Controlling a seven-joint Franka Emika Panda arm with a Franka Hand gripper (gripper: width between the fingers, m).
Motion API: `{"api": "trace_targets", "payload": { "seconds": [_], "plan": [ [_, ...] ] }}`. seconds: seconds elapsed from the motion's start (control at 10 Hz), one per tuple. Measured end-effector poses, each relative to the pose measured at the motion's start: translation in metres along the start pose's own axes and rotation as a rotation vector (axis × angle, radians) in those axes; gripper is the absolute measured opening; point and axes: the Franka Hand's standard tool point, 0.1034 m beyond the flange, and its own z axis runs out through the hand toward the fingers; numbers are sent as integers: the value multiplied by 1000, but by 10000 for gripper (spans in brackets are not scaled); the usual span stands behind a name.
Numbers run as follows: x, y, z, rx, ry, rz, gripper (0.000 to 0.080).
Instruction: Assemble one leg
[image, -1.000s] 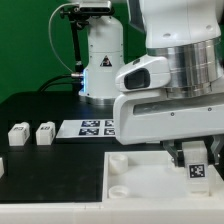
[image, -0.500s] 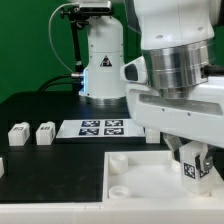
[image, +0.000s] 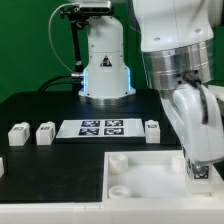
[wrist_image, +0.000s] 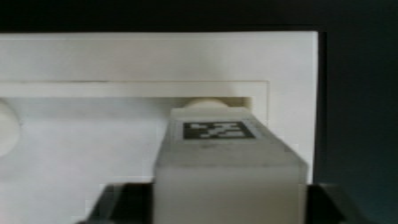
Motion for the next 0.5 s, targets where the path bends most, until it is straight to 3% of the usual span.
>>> {"api": "trace_targets", "payload": {
  "seconds": [0.1,0.2,0.5],
  "plan": [
    [-3,1,1,-1,0,-192,467],
    [-7,1,2,-3,1,-461,586],
    [-8,4,4,-16,-2,-842,646]
  ]
}}
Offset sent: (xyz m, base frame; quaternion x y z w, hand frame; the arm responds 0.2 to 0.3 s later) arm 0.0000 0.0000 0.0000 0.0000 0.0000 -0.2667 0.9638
